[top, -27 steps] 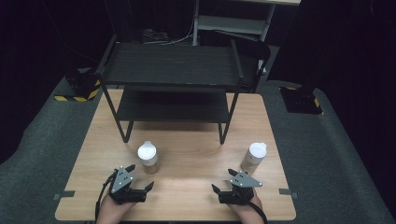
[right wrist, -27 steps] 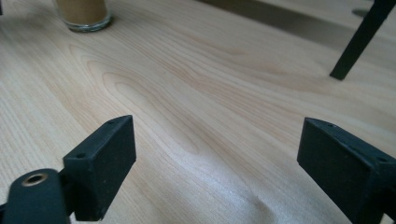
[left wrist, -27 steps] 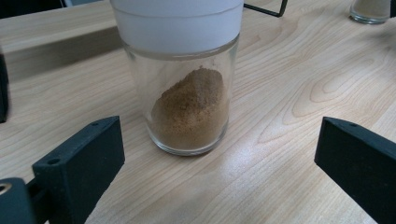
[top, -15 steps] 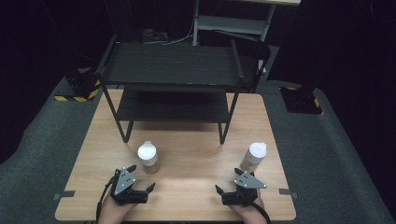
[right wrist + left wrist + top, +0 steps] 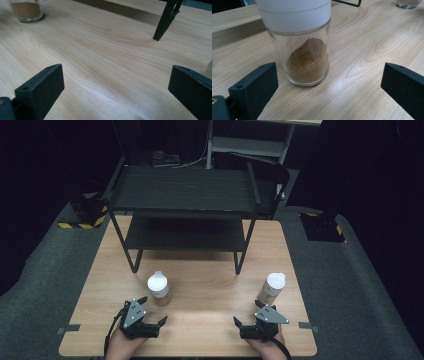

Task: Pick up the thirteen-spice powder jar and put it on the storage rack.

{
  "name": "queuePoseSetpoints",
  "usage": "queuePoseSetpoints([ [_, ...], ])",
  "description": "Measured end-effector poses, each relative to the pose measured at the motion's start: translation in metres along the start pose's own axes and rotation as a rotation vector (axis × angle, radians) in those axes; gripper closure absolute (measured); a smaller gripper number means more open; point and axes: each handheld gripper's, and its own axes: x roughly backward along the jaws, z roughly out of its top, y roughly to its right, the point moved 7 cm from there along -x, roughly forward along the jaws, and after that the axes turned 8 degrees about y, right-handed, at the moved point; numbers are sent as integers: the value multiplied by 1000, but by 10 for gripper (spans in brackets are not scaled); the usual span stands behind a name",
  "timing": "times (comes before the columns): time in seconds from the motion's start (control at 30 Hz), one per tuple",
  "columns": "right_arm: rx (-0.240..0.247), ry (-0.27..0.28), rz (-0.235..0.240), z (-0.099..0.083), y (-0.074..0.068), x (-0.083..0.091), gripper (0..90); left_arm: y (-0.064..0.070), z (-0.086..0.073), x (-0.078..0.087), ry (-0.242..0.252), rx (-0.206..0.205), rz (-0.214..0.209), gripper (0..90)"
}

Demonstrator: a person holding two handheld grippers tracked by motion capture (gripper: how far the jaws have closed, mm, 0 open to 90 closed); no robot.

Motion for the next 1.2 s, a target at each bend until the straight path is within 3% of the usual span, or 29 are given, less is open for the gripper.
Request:
queuePoseSetpoints([
  [0.47, -1, 1, 6, 0, 1, 0, 0, -4, -5, 4, 53, 57, 32, 7],
  [0.87, 2, 7, 14, -1, 1, 1, 0, 2, 1, 10, 117, 29, 62, 6],
  [1.0, 2, 6, 15, -1, 1, 1, 0, 4, 5, 11, 138, 48, 70, 7],
  [1.2, 3, 7, 14, -1, 1, 1, 0, 2, 11, 10, 146, 44, 73, 7],
])
